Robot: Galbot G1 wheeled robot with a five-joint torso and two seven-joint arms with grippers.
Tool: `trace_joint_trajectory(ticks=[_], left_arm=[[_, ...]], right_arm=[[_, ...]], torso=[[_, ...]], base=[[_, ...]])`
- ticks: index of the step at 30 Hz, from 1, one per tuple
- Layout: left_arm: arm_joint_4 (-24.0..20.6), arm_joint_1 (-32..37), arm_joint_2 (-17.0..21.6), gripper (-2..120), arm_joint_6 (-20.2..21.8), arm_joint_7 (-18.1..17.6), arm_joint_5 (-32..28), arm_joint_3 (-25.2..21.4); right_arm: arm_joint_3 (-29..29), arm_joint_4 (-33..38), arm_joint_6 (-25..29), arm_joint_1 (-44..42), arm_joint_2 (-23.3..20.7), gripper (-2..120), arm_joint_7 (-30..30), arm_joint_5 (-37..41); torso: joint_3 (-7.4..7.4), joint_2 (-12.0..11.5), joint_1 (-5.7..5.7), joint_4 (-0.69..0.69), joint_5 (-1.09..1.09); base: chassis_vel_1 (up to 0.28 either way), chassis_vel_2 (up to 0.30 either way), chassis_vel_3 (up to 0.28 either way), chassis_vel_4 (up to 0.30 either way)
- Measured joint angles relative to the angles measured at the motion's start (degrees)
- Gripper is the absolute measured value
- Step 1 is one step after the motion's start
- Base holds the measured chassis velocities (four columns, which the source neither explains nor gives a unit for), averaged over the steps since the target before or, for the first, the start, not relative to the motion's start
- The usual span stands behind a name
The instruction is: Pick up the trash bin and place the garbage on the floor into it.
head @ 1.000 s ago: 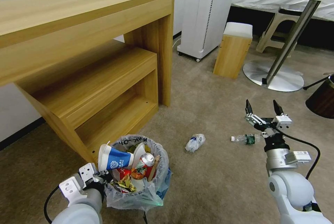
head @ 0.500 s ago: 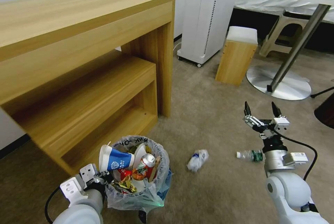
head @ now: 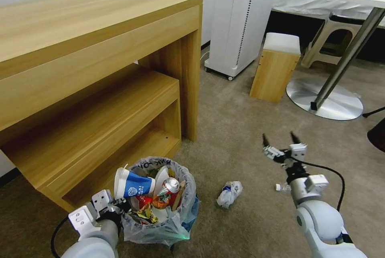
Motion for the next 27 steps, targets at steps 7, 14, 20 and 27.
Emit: trace_joint_trajectory(ticks=[7,14,20,27], left_arm=[[-0.19,0.46,-0.11,1,-0.01,0.02,0.17,-0.11],[-0.02,0.59,-0.41,1,-0.19,0.08,0.67,-0.09],[0.32,0.35,-0.75,1,-0.2,0.08,1.55,0.69],[0.49,0.37,-0.94,1,-0.27,0.09,2.61,1.29]], right_arm=[[-6.56,-1.25,-20.41,6.32,0.86,100,17.2,22.13],[-8.23,-6.88,-29.52,13.81,5.44,100,31.98,43.41],[-8.6,-12.47,-29.6,16.53,6.07,100,33.88,42.69],[-10.82,-22.2,-29.25,19.57,6.37,100,31.82,39.2]], torso=[[0.0,0.0,0.0,0.0,0.02],[0.01,0.0,0.0,0.02,0.0],[0.01,0.0,0.0,0.01,-0.01],[0.01,0.0,0.0,0.0,0.01]], base=[[0.0,0.0,0.0,0.0],[0.0,0.0,0.0,0.0],[0.0,0.0,0.0,0.0],[0.0,0.0,0.0,0.0]])
